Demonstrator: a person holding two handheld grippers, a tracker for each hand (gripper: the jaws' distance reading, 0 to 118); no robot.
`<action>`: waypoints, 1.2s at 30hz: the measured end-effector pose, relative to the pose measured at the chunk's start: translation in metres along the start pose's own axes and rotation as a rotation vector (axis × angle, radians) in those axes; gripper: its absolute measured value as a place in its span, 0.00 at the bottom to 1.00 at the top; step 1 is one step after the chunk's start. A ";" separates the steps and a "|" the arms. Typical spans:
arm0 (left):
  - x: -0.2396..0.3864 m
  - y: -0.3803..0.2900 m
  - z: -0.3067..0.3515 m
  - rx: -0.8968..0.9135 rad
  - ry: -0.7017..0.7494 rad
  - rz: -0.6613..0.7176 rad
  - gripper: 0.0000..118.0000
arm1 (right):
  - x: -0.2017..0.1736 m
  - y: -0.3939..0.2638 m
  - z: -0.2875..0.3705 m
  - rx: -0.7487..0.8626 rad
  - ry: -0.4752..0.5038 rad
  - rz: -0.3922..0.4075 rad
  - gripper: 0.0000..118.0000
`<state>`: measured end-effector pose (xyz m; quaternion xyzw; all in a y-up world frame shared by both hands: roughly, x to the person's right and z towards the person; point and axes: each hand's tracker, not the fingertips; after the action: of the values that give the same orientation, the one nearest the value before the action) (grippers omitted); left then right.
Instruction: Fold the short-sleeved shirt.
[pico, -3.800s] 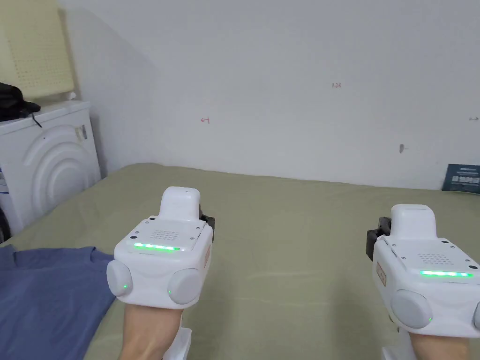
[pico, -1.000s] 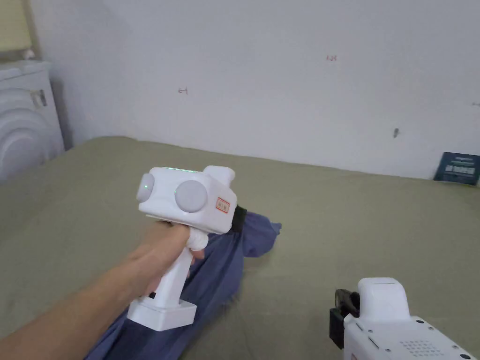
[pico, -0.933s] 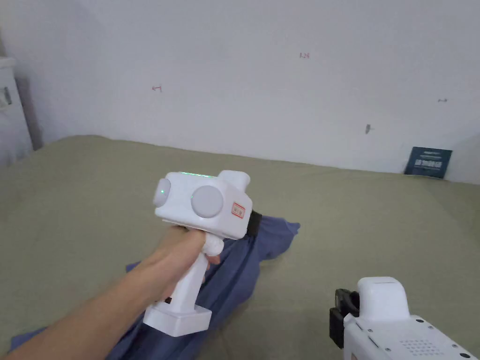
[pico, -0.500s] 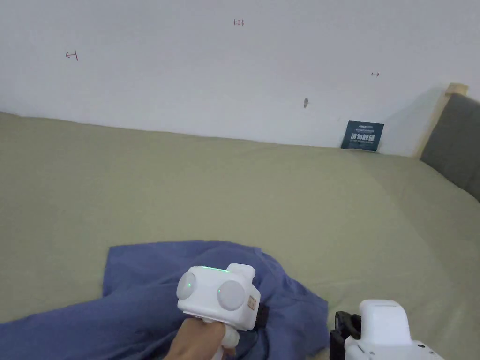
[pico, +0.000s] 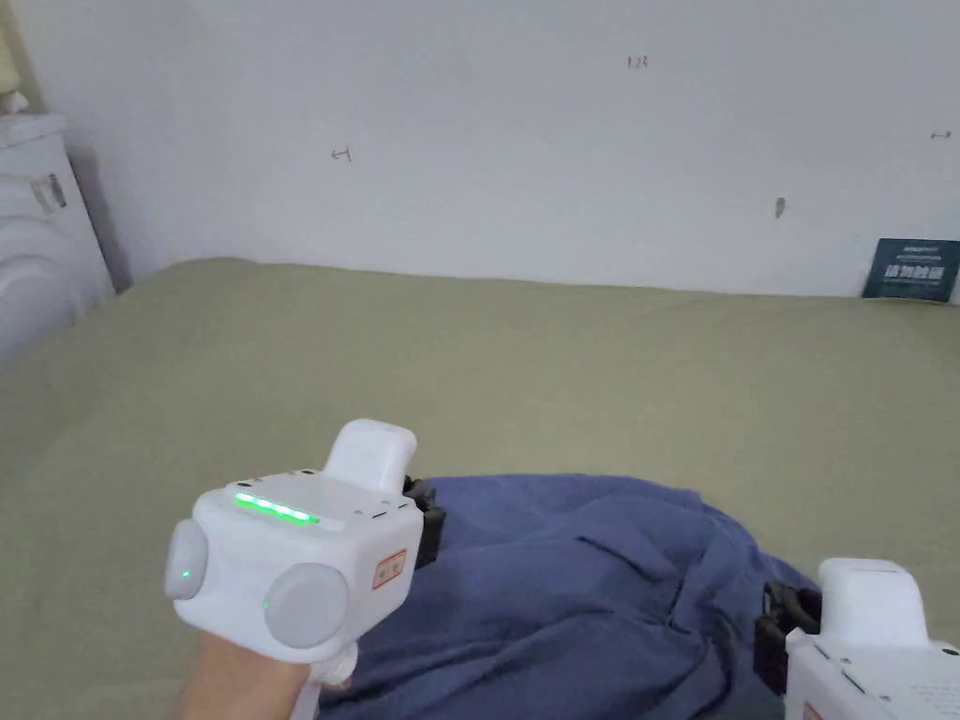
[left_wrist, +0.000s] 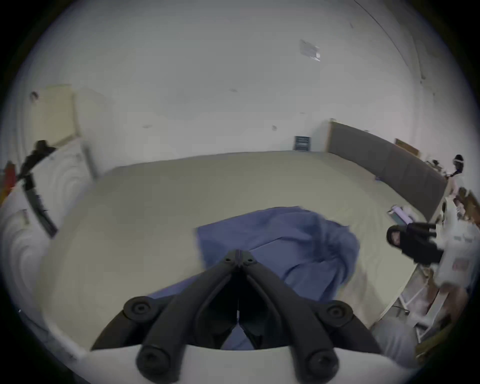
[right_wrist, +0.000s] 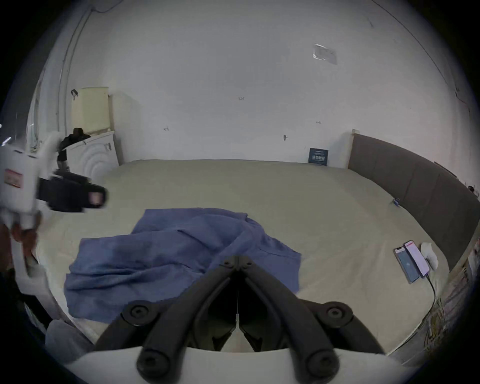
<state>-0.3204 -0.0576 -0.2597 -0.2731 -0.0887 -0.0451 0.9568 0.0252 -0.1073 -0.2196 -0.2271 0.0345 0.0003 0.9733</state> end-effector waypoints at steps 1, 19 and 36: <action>-0.018 -0.010 0.015 0.004 0.044 0.012 0.00 | -0.005 -0.001 0.000 0.000 0.005 -0.003 0.00; -0.157 -0.084 -0.131 -0.424 0.155 0.217 1.00 | -0.031 -0.026 -0.048 -0.132 0.028 0.061 0.00; -0.140 -0.087 -0.148 -0.520 0.137 0.169 0.01 | 0.123 0.017 -0.175 -0.447 -0.111 -0.062 0.01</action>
<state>-0.4479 -0.2040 -0.3656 -0.5120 0.0136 -0.0048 0.8588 0.1358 -0.1709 -0.3919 -0.4379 -0.0270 -0.0097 0.8986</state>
